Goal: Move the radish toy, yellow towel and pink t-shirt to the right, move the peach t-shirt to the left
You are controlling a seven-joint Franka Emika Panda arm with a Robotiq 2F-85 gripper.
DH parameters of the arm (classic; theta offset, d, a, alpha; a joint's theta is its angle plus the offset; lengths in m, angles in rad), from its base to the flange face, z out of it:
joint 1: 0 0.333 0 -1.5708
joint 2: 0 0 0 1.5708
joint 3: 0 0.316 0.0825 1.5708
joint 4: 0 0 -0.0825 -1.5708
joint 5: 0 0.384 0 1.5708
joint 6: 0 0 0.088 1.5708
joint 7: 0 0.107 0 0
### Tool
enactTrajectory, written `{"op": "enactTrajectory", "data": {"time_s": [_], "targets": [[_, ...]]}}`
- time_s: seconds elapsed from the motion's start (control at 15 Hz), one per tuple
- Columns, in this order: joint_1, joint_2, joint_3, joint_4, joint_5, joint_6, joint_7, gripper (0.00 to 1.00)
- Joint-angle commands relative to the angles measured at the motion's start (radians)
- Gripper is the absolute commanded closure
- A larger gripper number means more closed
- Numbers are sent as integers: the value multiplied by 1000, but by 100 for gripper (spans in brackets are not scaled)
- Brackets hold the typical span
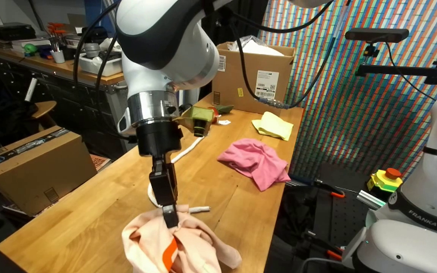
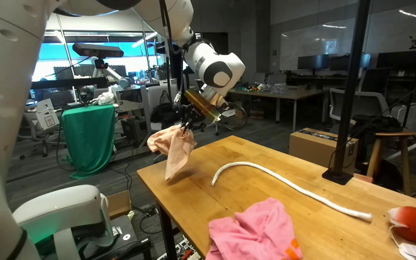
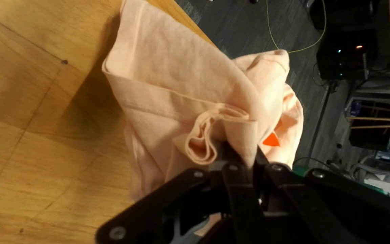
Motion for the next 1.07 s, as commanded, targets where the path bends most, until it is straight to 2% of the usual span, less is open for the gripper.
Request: {"op": "enactTrajectory", "data": {"time_s": [0.0,0.13,0.2,0.27,0.33,0.67,0.8,0.87,1.0], "targets": [[-11,21,21,34,28,-28,50,95],[-8,27,23,36,19,-35,61,94],[-3,30,22,36,7,-32,68,64],[-2,30,23,36,3,-35,71,64],[-1,29,24,35,0,-37,74,58],[0,34,22,38,-7,-53,86,21],[11,25,6,33,-47,-52,140,5],[17,21,-7,30,-89,-48,181,1],[14,2,-27,17,-170,-58,248,0]]}}
